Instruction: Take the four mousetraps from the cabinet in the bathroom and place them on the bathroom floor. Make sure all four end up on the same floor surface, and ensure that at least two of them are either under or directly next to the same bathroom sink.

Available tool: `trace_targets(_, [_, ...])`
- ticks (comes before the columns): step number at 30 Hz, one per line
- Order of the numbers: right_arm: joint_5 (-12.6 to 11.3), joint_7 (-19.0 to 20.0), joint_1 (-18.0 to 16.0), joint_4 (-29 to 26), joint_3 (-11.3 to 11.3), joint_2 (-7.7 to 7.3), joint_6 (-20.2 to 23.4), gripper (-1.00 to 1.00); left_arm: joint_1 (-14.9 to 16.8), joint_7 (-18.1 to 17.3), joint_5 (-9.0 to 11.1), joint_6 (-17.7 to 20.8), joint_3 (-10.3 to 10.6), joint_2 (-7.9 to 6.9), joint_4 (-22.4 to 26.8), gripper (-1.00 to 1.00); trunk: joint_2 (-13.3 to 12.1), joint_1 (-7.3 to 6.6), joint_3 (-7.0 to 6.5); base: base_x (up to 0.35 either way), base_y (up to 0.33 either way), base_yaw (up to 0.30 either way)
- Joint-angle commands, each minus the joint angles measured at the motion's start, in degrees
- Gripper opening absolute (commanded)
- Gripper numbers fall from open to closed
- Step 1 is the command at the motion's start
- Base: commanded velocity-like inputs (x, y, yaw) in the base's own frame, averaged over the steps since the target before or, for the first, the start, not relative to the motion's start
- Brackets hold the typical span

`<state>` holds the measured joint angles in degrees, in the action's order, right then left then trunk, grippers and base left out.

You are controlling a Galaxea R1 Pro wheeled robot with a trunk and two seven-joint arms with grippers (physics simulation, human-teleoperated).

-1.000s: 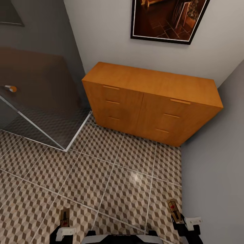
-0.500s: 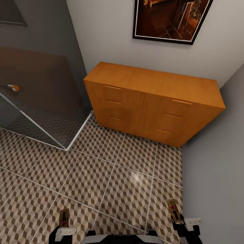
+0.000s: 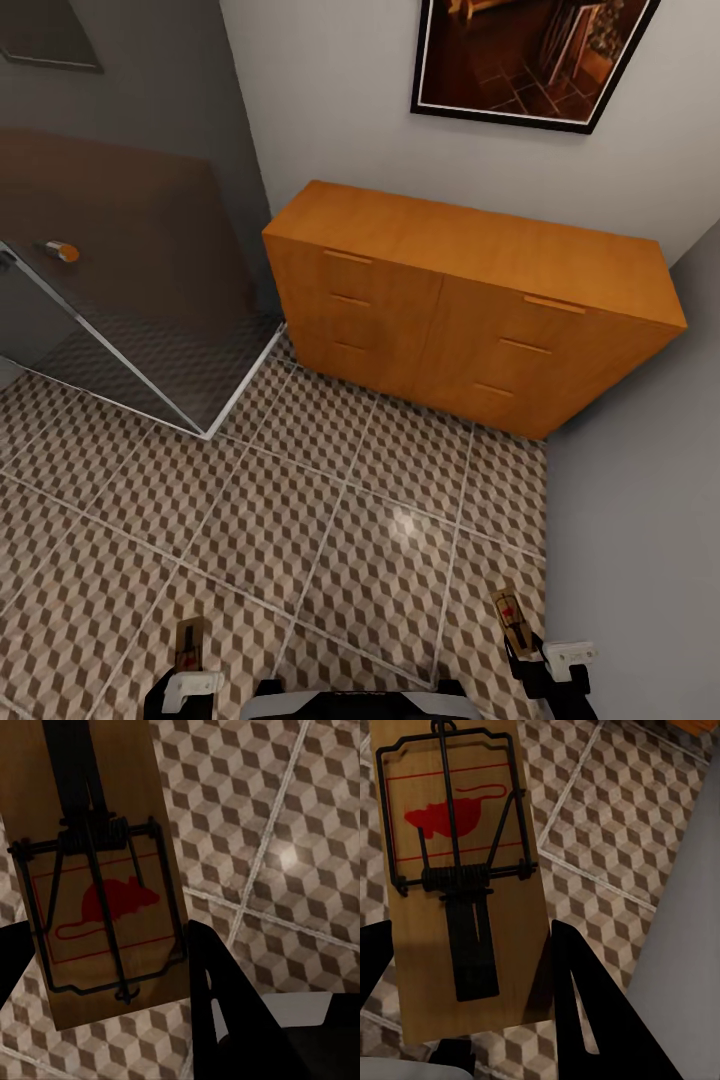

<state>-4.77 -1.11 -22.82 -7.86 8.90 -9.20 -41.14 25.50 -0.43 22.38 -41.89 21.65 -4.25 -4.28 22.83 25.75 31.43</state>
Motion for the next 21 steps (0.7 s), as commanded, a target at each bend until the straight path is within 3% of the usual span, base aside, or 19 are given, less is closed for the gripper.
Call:
trace_targets(1, [-0.7, 0.1, 0.0, 0.0, 0.5, -0.02, -0.2, -1.0, 0.1, 0.0, 0.3, -0.3, 0.5, 0.03, -0.2, -1.0, 0.1, 0.03, 0.07, 0.0, 0.0, 0.0])
trace_targets(7, [-0.7, 0.1, 0.0, 0.0, 0.5, -0.02, -0.2, -1.0, 0.1, 0.0, 0.3, -0.3, 0.5, 0.03, -0.2, -1.0, 0.1, 0.03, 0.24, 0.0, 0.057, 0.083])
trace_targets(21, [-0.6, 0.1, 0.0, 0.1, 0.5, 0.16, -0.1, -1.0, 0.1, 0.0, 0.3, -0.3, 0.5, 0.03, -0.2, -1.0, 0.1, 0.03, 0.4, 0.0, 0.269, 0.037])
